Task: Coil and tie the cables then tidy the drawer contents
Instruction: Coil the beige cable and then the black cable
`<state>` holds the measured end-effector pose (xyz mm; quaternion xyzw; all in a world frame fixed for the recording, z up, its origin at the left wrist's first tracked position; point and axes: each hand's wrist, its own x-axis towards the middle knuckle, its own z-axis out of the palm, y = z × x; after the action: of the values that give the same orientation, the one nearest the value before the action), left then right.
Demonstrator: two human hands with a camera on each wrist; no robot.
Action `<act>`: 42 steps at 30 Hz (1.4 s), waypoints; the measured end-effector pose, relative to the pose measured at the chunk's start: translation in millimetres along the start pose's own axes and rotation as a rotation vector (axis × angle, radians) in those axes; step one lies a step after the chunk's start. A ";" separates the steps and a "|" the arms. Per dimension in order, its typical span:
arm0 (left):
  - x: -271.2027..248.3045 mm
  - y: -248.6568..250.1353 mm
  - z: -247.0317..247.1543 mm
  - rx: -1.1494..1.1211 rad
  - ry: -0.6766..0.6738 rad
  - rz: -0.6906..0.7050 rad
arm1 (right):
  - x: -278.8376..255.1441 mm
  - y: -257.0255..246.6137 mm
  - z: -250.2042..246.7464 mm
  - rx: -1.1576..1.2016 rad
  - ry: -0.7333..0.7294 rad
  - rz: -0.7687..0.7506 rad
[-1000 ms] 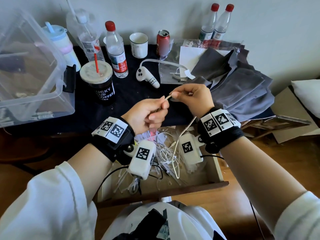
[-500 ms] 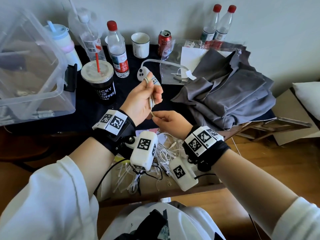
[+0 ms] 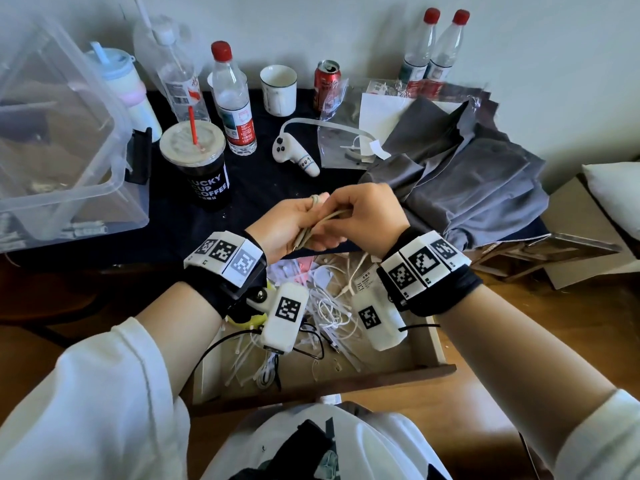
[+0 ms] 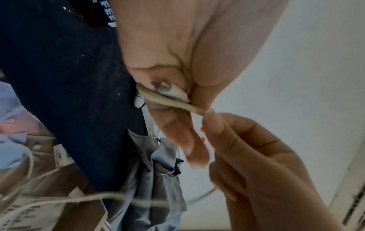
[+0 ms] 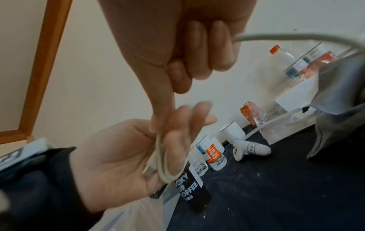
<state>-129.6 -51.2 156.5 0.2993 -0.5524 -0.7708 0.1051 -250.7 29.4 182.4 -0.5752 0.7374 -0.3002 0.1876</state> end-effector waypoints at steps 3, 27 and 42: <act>-1.8 -3.6 0.0 0.054 0.005 -0.007 | 3.9 7.4 -5.6 0.124 0.085 0.005; 3.3 20.1 9.2 -0.487 0.016 0.267 | 0.3 3.0 37.5 0.127 -0.299 0.121; 2.3 -2.9 -11.3 -0.136 0.106 0.068 | -5.8 -7.8 13.0 -0.248 -0.226 -0.040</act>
<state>-124.4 -60.1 150.8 0.3128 -0.5022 -0.7857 0.1806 -235.3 30.8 177.3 -0.6386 0.7315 -0.1441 0.1908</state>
